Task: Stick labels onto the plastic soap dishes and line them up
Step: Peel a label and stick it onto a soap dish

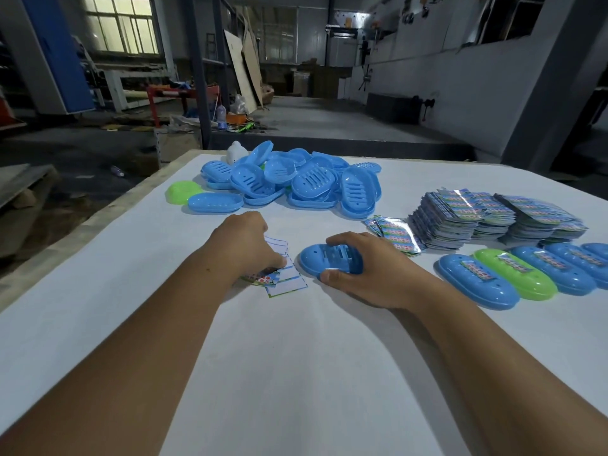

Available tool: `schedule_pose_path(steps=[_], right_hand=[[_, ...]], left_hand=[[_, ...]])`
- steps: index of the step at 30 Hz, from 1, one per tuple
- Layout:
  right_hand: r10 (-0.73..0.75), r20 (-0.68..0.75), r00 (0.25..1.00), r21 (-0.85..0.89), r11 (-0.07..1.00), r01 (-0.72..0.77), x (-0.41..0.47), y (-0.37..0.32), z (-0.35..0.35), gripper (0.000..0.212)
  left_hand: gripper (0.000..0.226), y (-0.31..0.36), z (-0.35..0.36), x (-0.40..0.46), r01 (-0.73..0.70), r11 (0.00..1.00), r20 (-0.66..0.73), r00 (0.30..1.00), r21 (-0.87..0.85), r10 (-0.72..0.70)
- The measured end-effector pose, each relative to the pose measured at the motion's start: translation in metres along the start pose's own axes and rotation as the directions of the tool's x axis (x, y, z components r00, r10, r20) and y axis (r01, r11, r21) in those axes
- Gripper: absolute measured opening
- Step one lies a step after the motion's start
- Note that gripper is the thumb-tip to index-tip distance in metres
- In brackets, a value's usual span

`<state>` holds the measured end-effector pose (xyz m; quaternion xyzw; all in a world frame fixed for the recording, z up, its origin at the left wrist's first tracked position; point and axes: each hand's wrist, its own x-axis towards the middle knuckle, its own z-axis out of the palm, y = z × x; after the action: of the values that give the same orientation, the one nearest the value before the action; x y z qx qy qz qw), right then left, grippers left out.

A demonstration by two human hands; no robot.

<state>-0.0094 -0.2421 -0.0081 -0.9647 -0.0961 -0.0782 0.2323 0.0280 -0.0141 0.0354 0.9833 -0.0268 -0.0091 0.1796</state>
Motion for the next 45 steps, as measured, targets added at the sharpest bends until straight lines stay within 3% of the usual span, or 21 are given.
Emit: schedule_pose_path(steps=[3,10,14,17,28,31,33,36,38,40,45], right_hand=[[0.006,0.0,1.0,-0.004,1.0,-0.006,0.0,0.0,0.0,0.067],[0.011,0.006,1.0,-0.013,1.0,-0.011,0.0,-0.001,-0.001,0.069],[0.017,0.012,1.0,-0.011,1.0,-0.017,-0.001,-0.001,-0.001,0.068],[0.021,0.018,1.0,-0.016,1.0,-0.021,-0.001,-0.002,-0.002,0.069],[0.03,0.026,0.999,-0.013,0.999,-0.029,-0.003,-0.006,-0.004,0.073],[0.035,0.022,0.999,-0.007,0.999,-0.035,-0.004,-0.007,-0.004,0.073],[0.045,-0.023,0.999,0.033,0.998,-0.044,-0.004,-0.009,-0.004,0.072],[0.083,-0.206,0.975,0.198,0.979,-0.042,-0.003,-0.013,-0.006,0.06],[0.13,-0.231,0.964,0.43,0.903,-0.018,-0.001,-0.015,-0.01,0.049],[0.128,-0.164,0.978,0.61,0.792,-0.002,0.0,-0.018,-0.013,0.032],[0.173,-0.217,0.961,0.718,0.695,0.037,0.002,-0.017,-0.016,0.02]], left_hand=[[0.089,-0.002,0.0,0.005,0.013,0.995,-0.019,1.0,-0.099,-0.015],[0.074,-0.005,0.003,0.015,0.01,0.995,-0.163,0.986,-0.099,-0.026],[0.035,-0.006,0.004,0.016,0.002,1.0,-0.255,0.967,-0.009,-0.005],[0.019,-0.009,0.006,0.017,-0.012,0.998,-0.307,0.951,0.068,0.032],[0.027,-0.008,0.0,0.016,0.088,0.973,-0.424,0.906,0.213,0.011],[0.032,-0.006,-0.001,0.016,0.036,0.995,-0.424,0.906,0.089,0.005],[0.028,-0.003,-0.002,0.016,-0.05,0.994,-0.391,0.92,-0.1,0.007],[0.029,0.005,-0.003,0.011,-0.181,0.83,-0.255,0.966,-0.528,0.048],[0.029,0.014,-0.001,0.004,-0.22,0.691,-0.203,0.973,-0.689,0.108],[0.025,0.022,0.004,-0.003,-0.226,0.613,-0.16,0.974,-0.757,0.161],[0.022,0.032,0.01,-0.008,-0.2,0.593,-0.129,0.979,-0.78,0.16]])
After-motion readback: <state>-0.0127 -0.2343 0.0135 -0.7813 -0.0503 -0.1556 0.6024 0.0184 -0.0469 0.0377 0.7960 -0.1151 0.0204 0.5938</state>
